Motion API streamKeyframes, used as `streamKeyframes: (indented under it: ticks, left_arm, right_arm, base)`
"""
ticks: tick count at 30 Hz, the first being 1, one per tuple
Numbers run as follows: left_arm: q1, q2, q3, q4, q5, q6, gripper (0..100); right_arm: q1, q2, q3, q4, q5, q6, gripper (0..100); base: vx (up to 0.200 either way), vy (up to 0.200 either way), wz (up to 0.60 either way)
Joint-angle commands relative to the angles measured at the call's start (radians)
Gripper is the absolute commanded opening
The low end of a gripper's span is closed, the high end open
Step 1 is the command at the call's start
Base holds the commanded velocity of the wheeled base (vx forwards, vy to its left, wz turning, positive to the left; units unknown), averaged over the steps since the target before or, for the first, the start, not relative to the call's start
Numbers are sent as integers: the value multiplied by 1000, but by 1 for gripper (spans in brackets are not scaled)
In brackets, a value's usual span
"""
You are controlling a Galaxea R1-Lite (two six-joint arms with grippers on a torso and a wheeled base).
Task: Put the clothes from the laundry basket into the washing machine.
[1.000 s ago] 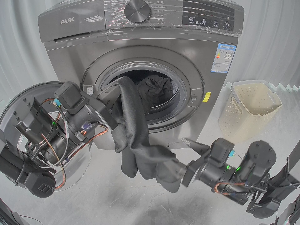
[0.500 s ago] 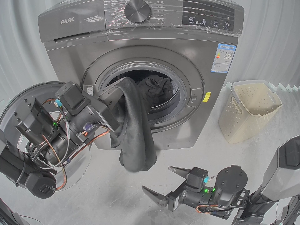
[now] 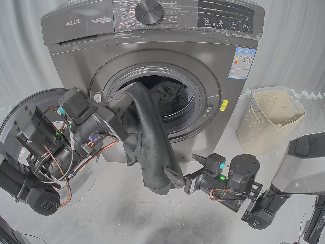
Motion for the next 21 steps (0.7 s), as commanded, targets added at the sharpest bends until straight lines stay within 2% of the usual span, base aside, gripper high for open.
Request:
streamKeyframes:
  ticks: [1, 6, 13, 18, 21]
  left_arm:
    - [-5, -4, 0, -1, -1, 0, 0]
    - [-17, -4, 0, -1, -1, 0, 0]
    - [-27, -11, 3, -1, 0, 0, 0]
    - [-39, -19, 5, -1, 0, 0, 0]
    - [-36, -34, 2, -1, -1, 0, 0]
  right_arm:
    - [-42, 108, -107, 4, 15, -21, 100]
    - [-1, 141, -150, 4, 67, -44, 100]
    - [34, 210, -245, 2, 87, -46, 100]
    - [37, 264, -331, 9, 75, -46, 100]
    - [8, 289, -400, 18, 39, -46, 100]
  base:
    - [0, 0, 0]
    - [0, 0, 0]
    - [0, 0, 0]
    - [0, 0, 0]
    - [0, 0, 0]
